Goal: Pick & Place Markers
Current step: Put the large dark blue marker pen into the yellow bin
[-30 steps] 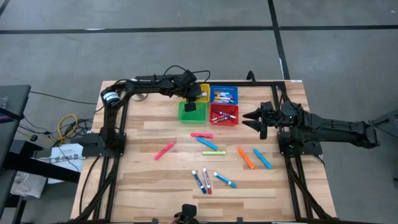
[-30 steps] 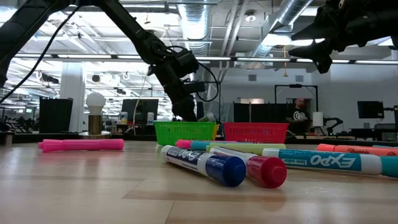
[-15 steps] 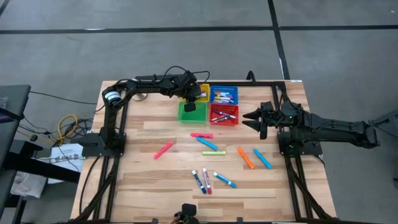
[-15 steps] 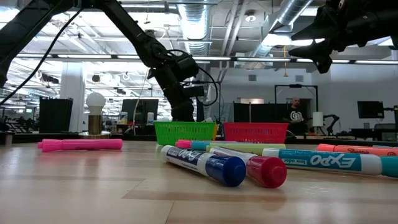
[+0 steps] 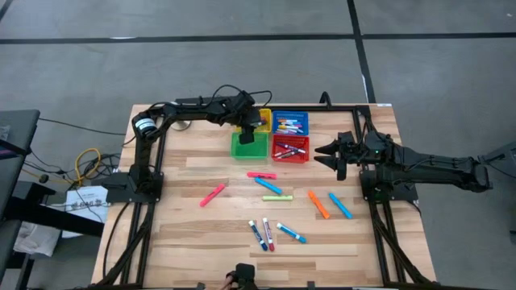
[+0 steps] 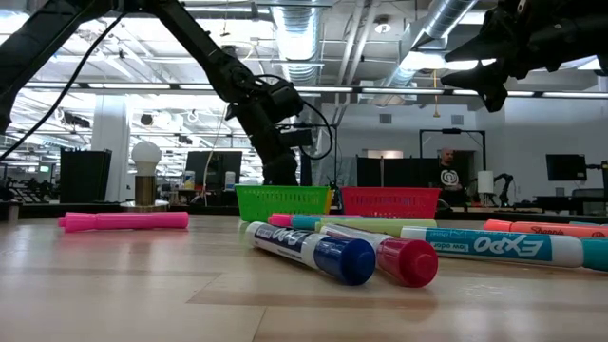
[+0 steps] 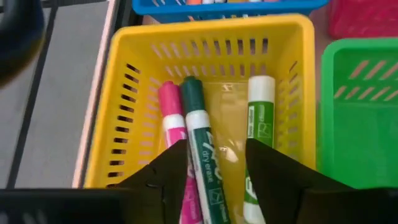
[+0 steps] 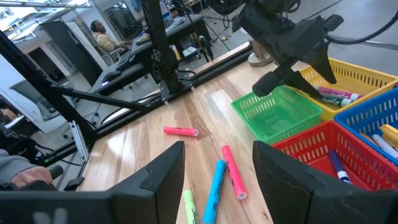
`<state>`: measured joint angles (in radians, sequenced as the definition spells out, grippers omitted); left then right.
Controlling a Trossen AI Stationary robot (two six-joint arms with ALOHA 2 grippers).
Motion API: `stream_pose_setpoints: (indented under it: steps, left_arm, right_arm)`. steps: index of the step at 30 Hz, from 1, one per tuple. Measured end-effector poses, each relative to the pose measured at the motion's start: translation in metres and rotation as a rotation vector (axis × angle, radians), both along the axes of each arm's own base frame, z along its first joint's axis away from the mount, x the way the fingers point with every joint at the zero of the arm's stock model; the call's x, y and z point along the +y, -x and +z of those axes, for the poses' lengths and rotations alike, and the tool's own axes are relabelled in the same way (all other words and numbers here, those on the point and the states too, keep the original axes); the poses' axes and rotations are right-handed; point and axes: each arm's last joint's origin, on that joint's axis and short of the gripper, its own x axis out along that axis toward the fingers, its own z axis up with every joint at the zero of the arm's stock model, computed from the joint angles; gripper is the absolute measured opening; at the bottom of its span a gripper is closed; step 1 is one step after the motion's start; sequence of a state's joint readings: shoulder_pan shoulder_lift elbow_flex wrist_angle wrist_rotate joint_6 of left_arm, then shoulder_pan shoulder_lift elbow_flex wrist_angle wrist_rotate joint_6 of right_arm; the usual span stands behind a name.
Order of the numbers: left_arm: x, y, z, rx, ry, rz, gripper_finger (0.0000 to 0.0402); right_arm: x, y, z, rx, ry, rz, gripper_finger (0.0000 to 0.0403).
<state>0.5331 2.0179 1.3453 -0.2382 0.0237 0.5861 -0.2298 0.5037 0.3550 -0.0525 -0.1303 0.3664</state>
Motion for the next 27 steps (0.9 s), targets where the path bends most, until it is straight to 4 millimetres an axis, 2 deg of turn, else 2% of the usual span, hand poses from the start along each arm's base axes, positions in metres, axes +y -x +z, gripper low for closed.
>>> stream_pose_setpoints:
  steps: [5, 13, 21, 27]
  left_arm:
    - [-0.005, 0.002, 0.026, -0.043, -0.060, 0.015, 0.0186]
    - [-0.029, 0.016, 0.101, -0.237, -0.095, 0.043, 0.0196]
    - [-0.083, 0.035, 0.169, -0.444, -0.027, 0.043, 0.0196]
    - [-0.131, 0.046, 0.193, -0.513, 0.104, 0.021, 0.0196]
  right_arm:
    - [0.000, 0.000, 0.000, 0.000, 0.000, 0.000, 0.0178]
    - [0.000, 0.000, 0.000, 0.000, 0.000, 0.001, 0.0178]
    - [0.000, 0.000, 0.000, 0.000, 0.000, 0.000, 0.0178]
    - [0.000, 0.000, 0.000, 0.000, 0.000, 0.001, 0.0178]
